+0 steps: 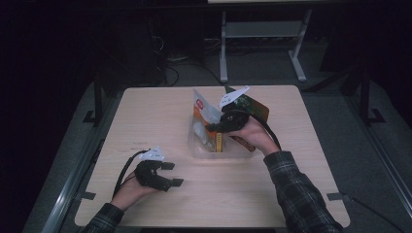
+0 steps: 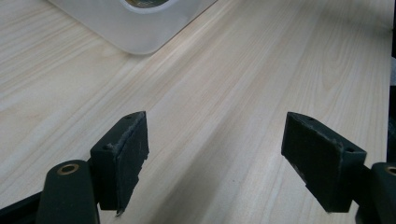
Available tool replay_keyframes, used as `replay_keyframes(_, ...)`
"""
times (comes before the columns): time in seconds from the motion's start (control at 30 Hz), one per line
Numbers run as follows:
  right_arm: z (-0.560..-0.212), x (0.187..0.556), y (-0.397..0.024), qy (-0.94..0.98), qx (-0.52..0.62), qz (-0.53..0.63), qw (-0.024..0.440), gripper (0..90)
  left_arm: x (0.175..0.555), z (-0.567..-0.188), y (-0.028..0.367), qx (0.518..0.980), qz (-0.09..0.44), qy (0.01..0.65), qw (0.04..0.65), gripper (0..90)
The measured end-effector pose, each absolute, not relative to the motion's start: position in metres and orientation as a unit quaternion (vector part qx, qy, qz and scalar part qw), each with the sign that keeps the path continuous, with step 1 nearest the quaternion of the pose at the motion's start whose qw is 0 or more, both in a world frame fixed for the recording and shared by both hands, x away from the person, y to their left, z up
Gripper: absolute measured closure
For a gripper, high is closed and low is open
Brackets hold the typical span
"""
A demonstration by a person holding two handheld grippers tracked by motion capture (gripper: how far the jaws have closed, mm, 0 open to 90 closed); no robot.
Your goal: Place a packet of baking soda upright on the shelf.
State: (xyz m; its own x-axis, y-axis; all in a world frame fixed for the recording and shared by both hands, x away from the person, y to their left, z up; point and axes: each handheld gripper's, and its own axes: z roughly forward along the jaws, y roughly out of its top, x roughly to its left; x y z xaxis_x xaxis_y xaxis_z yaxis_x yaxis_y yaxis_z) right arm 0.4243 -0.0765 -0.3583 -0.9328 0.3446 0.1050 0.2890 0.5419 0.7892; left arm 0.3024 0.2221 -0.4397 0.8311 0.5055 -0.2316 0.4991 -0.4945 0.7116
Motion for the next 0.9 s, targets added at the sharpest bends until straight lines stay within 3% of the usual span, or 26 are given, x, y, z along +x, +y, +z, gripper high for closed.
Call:
replay_keyframes(0.17, -0.361, 0.414, -0.079, 0.87, 0.202, 0.446, 0.055, 45.4, 0.303, -0.439, 0.223, 0.865, 0.005, 0.29, 0.41, 22.4)
replay_keyframes(0.33, -0.364, 0.405, -0.09, 0.855, 0.229, 0.46, 0.072, 33.5, 0.307, -0.44, 0.224, 0.864, 0.004, 0.293, 0.41, 21.8)
replay_keyframes(0.9, -0.368, 0.372, -0.111, 0.845, 0.261, 0.456, 0.103, 27.5, 0.301, -0.441, 0.23, 0.867, 0.015, 0.293, 0.402, 21.2)
